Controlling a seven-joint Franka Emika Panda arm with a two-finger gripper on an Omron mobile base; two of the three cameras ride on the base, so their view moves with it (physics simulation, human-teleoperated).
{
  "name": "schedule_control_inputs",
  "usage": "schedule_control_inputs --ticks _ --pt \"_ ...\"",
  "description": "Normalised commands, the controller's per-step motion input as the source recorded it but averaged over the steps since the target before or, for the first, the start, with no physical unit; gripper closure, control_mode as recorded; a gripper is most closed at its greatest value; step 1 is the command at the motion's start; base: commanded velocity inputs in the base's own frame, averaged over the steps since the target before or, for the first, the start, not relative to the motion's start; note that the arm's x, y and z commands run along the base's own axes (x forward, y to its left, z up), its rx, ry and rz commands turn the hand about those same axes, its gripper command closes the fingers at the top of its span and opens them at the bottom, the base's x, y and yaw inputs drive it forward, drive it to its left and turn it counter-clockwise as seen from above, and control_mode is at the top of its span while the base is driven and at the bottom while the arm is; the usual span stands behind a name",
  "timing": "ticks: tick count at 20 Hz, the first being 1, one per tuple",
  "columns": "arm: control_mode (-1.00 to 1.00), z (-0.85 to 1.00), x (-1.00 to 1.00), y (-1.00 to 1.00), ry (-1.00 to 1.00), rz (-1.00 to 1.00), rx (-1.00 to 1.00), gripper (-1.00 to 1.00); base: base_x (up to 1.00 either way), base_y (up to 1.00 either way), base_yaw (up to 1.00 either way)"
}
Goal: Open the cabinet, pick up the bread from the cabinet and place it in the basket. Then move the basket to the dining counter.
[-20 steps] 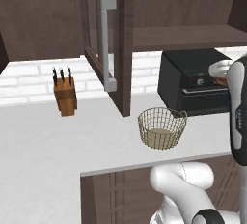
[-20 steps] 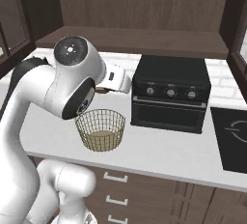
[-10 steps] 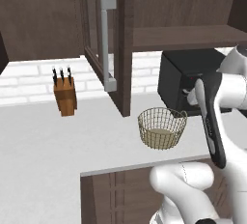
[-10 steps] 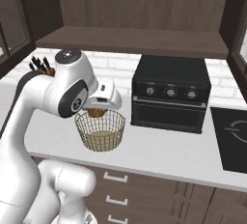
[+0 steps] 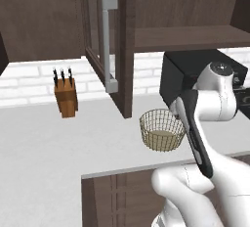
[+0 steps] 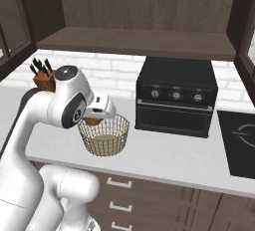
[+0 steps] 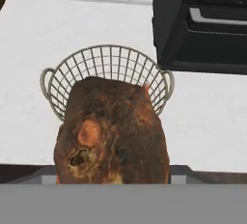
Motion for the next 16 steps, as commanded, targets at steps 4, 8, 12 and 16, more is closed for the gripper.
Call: schedule_control_inputs --ticks 4,8,12,16 --pt "-1.00 -0.49 0.64 0.00 0.13 0.00 0.04 1.00 0.00 0.00 0.00" --pt "-1.00 -0.44 0.66 0.00 0.16 0.00 0.00 1.00 0.00 0.00 0.00" --pt "-1.00 -0.42 0.60 0.00 0.18 0.00 0.00 1.00 0.00 0.00 0.00" --pt "-1.00 -0.48 0.31 0.10 0.14 0.00 0.00 1.00 0.00 0.00 0.00"
